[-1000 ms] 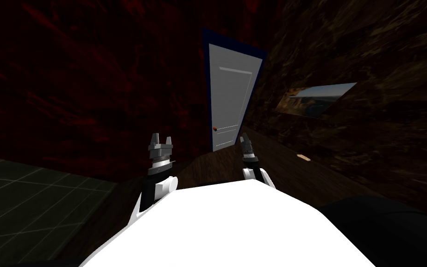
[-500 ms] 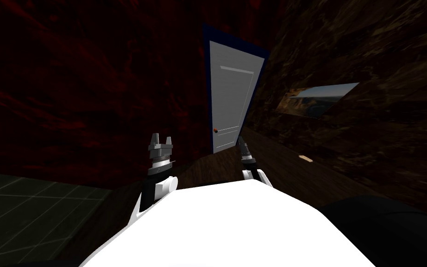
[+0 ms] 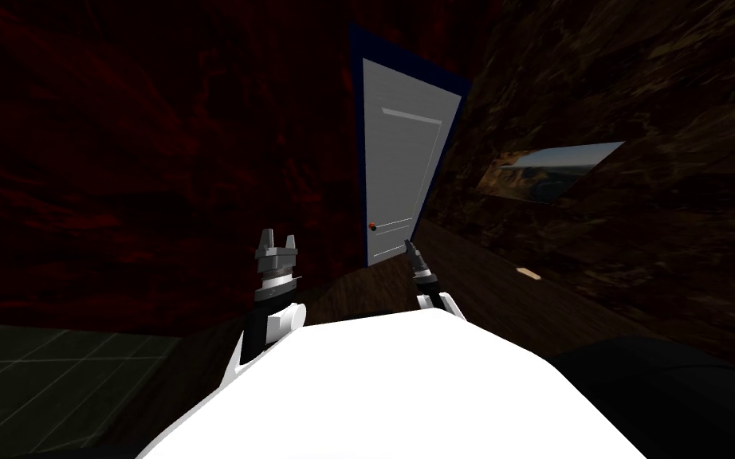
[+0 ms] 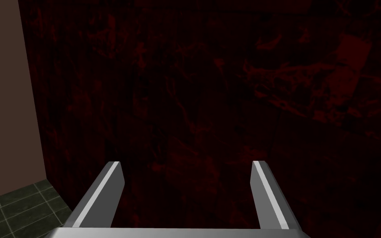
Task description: Pull the door open
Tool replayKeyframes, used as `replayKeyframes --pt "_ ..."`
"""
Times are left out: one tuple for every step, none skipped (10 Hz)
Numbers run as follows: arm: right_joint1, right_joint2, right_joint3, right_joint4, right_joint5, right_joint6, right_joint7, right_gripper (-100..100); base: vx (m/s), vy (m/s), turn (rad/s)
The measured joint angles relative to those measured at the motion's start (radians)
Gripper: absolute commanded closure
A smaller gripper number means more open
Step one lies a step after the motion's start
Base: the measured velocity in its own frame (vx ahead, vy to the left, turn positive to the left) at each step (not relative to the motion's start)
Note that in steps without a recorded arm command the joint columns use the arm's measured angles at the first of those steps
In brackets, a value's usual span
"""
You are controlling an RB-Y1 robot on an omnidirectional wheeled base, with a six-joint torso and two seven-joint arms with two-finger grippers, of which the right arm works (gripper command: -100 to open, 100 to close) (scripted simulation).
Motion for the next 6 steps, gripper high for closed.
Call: replayKeyframes --pt "0.001 -0.002 0.001 0.011 0.011 -0.006 0.016 -100 0.101 0.03 -0.026" --pt "0.005 -0.004 0.002 0.024 0.022 -0.014 0.033 -100 0.089 0.032 -0.025" --pt "0.003 -0.006 0.0 0.045 0.032 -0.026 0.051 -100 0.096 0.026 -0.032" --pt "-0.001 -0.007 -0.001 0.066 0.043 -0.036 0.07 -100 0.101 0.031 -0.027" --pt "0.0 -0.006 0.002 0.081 0.055 -0.044 0.089 -100 0.103 0.044 -0.026" --pt "-0.005 -0.008 0.0 0.099 0.066 -0.05 0.107 -100 0.097 0.039 -0.03"
